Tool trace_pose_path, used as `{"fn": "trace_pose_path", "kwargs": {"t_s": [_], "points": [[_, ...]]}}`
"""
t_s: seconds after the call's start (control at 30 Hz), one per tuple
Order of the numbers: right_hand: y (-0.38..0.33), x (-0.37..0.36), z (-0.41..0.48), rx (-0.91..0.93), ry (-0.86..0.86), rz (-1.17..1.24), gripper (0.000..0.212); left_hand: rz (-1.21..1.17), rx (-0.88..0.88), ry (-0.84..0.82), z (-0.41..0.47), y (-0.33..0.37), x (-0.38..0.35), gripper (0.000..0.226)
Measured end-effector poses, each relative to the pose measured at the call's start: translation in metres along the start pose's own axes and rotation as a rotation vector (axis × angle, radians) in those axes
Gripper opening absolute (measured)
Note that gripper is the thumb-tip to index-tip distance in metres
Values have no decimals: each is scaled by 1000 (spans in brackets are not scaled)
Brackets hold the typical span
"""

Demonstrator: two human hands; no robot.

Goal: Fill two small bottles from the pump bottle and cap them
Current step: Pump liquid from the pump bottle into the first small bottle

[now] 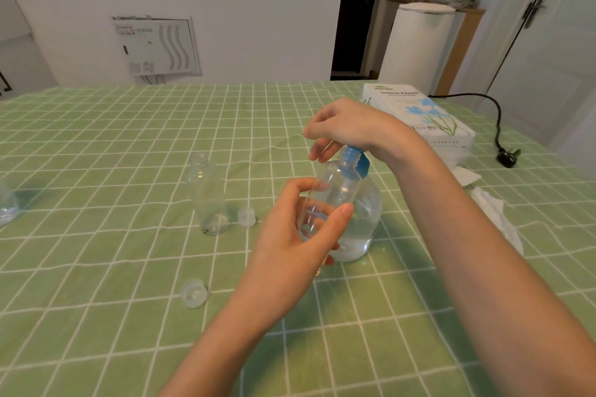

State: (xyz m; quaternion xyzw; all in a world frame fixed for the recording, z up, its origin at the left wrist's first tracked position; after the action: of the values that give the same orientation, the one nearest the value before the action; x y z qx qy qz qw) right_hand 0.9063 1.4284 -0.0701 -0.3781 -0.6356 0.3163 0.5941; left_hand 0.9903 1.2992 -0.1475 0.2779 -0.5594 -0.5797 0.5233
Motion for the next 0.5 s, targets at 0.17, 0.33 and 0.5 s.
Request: {"fn": "trace_pose_path", "kwargs": {"t_s": [0.17,0.33,0.5], "points": [[-7,4,0,26,13,-80,27,-15,-8,-3,0,1,0,40],[-5,2,1,20,-5,-72,21,-12,-9,-5,-1,1,0,42],[2,-2,-1,16,-28,-56,26,-4,8,-6,-2,0,0,47]]}}
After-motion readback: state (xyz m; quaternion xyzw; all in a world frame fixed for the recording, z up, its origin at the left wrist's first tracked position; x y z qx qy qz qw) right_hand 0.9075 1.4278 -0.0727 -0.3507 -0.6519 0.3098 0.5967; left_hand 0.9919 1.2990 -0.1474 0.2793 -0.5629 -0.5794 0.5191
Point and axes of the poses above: each hand's wrist, its own z-axis towards the middle knuckle, its own x-axis out of the back of the hand, y = z × x, the point moved 1 cm from there along z, towards the middle knuckle, and after that the axes turned 14 degrees about z, right-handed, at the moved point
